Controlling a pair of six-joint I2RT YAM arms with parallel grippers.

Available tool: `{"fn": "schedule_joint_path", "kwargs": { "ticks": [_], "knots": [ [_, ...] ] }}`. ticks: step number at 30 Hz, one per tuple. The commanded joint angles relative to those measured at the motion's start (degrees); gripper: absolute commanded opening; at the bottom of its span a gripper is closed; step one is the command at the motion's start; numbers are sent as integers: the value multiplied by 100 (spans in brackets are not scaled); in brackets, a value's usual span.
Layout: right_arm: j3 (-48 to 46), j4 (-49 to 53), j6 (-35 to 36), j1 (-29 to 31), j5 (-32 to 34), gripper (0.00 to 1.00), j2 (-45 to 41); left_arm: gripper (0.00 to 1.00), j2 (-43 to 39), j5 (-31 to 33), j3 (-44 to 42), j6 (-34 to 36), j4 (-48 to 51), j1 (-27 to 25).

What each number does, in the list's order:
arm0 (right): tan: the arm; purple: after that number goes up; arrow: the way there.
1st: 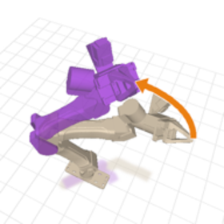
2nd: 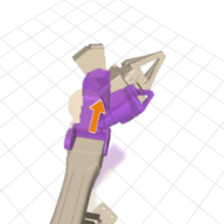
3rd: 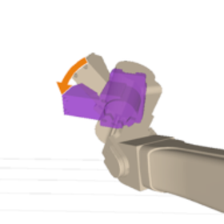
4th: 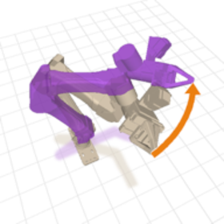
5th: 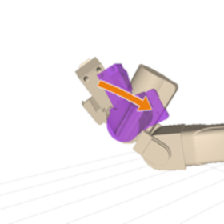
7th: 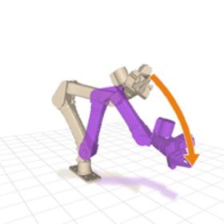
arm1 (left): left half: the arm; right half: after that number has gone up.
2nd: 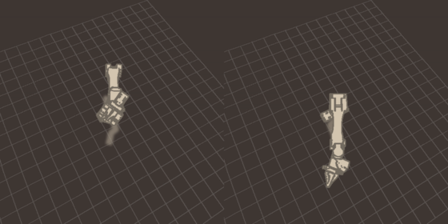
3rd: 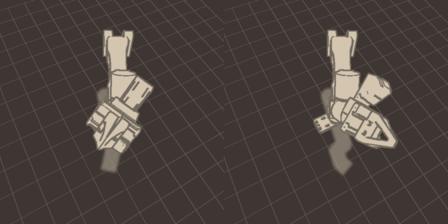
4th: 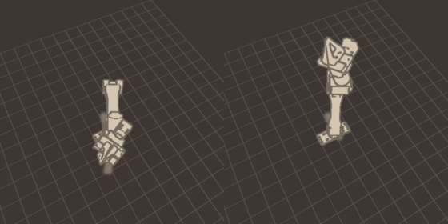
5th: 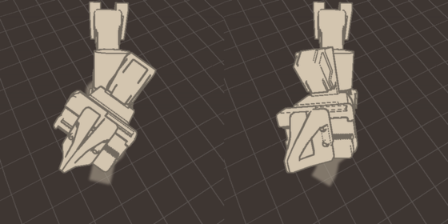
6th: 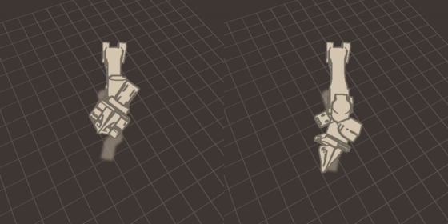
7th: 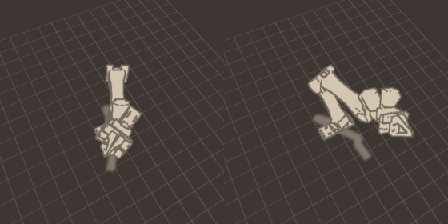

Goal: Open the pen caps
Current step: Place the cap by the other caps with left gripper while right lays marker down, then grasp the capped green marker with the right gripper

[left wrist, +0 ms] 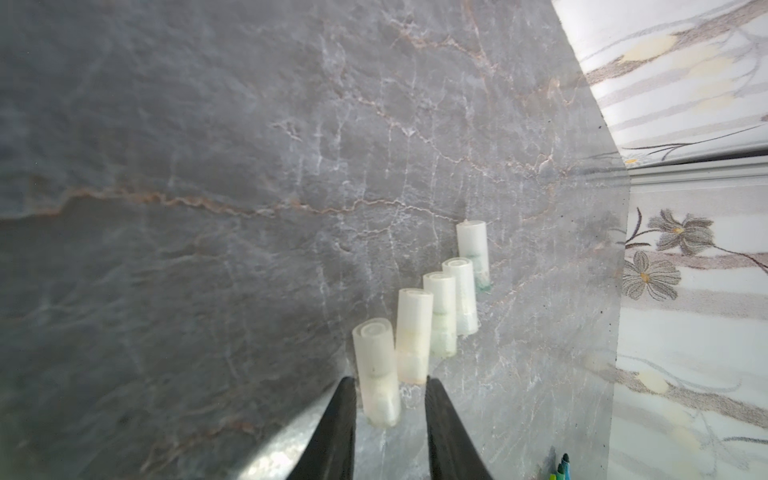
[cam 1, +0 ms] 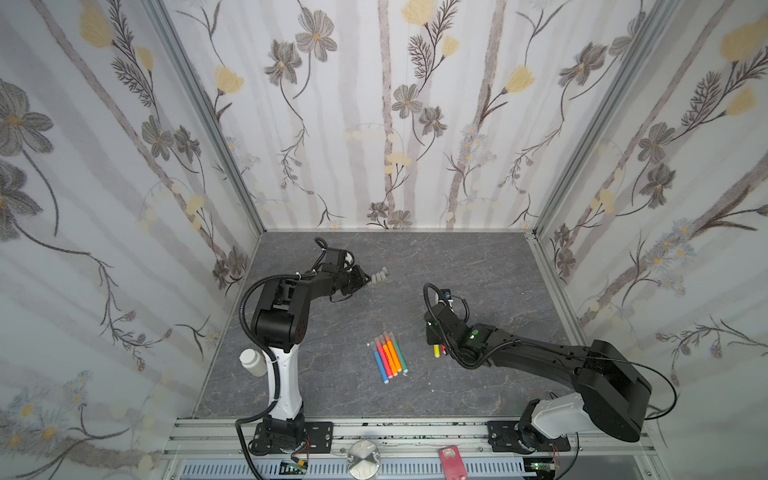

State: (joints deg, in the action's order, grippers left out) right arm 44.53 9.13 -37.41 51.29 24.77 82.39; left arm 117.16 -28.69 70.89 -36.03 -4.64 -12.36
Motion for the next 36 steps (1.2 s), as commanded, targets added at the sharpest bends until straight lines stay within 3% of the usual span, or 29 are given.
{"fn": "schedule_joint_path", "kwargs": {
  "ticks": [1,10,26,36],
  "knots": [
    [42,-57,58,8,-197,36,31,28,-253,55,-120,-9,25,18],
    [76,-196,419,130,-795,39,191,29,-1182,194,-419,76,412,41],
    [887,-45,526,653,-1033,43,1368,33,-3389,489,-1746,299,1051,131],
    [1184,81,524,816,-1076,43,1648,34,-3968,513,-2434,201,947,159]
  ]
}}
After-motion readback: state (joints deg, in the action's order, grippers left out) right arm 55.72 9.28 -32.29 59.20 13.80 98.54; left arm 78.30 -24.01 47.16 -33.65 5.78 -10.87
